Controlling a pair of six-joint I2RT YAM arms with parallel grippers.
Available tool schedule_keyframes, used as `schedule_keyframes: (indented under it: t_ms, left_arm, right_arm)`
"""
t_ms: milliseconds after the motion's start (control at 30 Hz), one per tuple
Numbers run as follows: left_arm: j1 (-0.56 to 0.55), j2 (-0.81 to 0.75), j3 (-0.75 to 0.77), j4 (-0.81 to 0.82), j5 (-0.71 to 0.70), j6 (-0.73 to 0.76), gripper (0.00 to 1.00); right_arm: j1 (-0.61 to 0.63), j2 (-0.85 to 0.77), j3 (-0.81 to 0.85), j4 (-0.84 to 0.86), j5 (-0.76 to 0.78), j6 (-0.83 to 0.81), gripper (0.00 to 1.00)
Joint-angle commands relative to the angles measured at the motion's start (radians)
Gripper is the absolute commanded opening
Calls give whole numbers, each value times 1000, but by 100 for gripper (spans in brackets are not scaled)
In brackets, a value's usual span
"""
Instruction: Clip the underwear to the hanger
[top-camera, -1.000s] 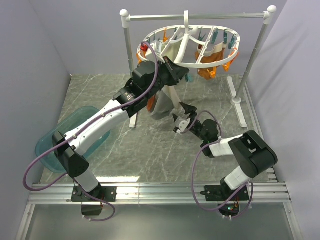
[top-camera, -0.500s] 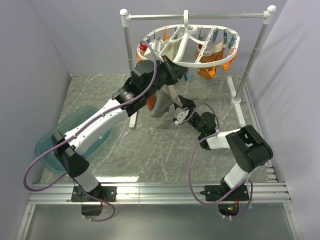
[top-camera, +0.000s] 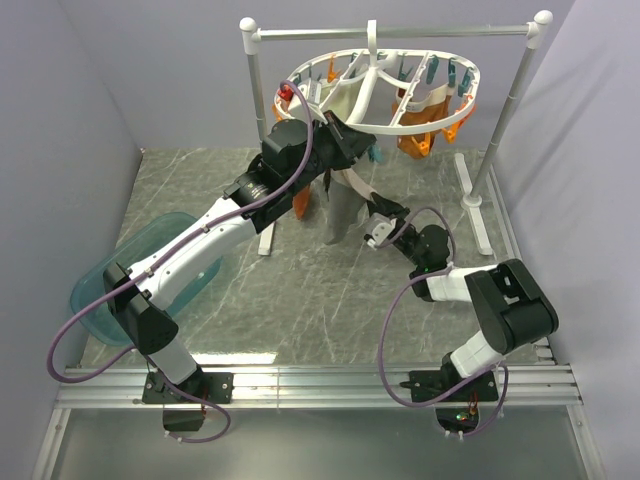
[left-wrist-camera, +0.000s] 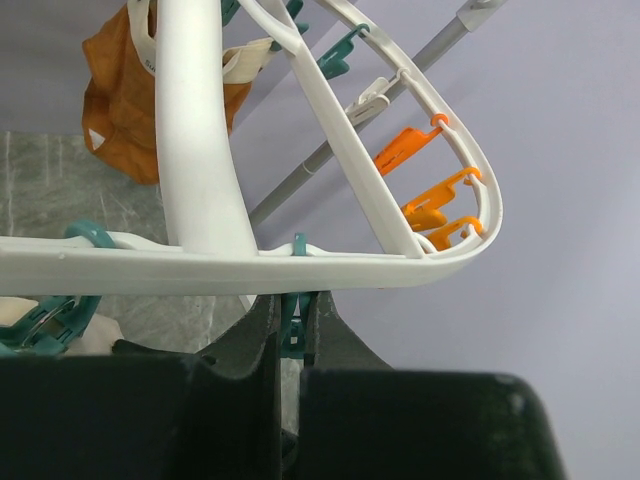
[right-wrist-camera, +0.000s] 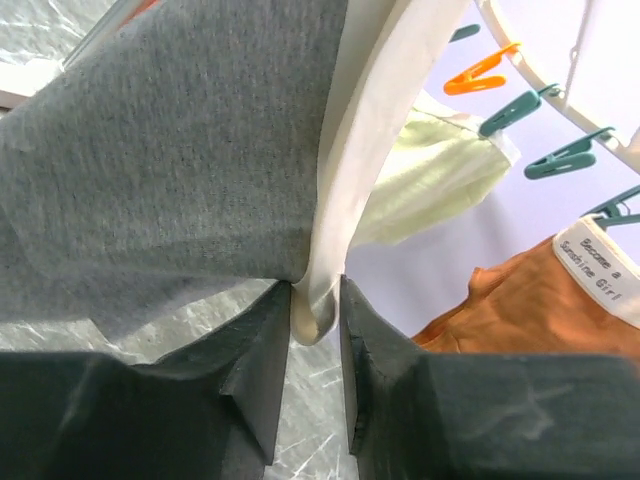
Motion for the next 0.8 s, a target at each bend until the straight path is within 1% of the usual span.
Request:
schedule_keyframes:
  t_ms: [0, 67, 100, 167, 267, 333, 467, 500, 533, 567, 633, 700, 733, 767]
  left_arm:
    - [19, -19, 12, 56, -13, -4, 0]
    - [19, -20, 10, 58, -14, -3, 0]
    - [19, -21, 10, 56, -16, -1, 0]
    - [19, -23, 6, 56, -14, -1, 0]
    - [19, -24, 4, 58, -13, -1, 0]
    - [18, -23, 4, 61, -11, 1, 0]
    - [19, -23, 1, 61, -8, 2, 0]
    - [18, -23, 1, 59, -10, 1, 0]
    - [19, -23, 1, 61, -8, 1, 0]
    - [19, -21, 1, 61, -6, 1, 0]
    - [18, -21, 3, 65, -2, 1, 0]
    - [18, -19, 4, 64, 0, 1, 0]
    - [18, -19, 6, 64, 0, 1, 0]
    - [19, -19, 4, 65, 1, 1, 0]
  right_arm:
    - [-32, -41, -15, 460, -82, 48, 27]
    - [-40, -47, -16, 443, -109, 61, 18]
    - [-44, -50, -16, 442, -117, 64, 9]
    - [-49, -53, -13, 439, -126, 74, 7]
    - [-55, -64, -1, 425, -134, 101, 14]
    - [-61, -69, 5, 409, -146, 108, 0]
    - [-67, -85, 4, 423, -159, 148, 0]
    - [-70, -95, 4, 410, -159, 156, 12]
    - [-74, -102, 10, 394, -160, 157, 13]
    - [-77, -118, 14, 348, -166, 153, 1]
    - [-83, -131, 20, 325, -186, 168, 0]
    - [-90, -130, 16, 343, -195, 180, 0]
    - [-92, -130, 13, 348, -203, 183, 4]
    - [-93, -130, 13, 343, -221, 182, 11]
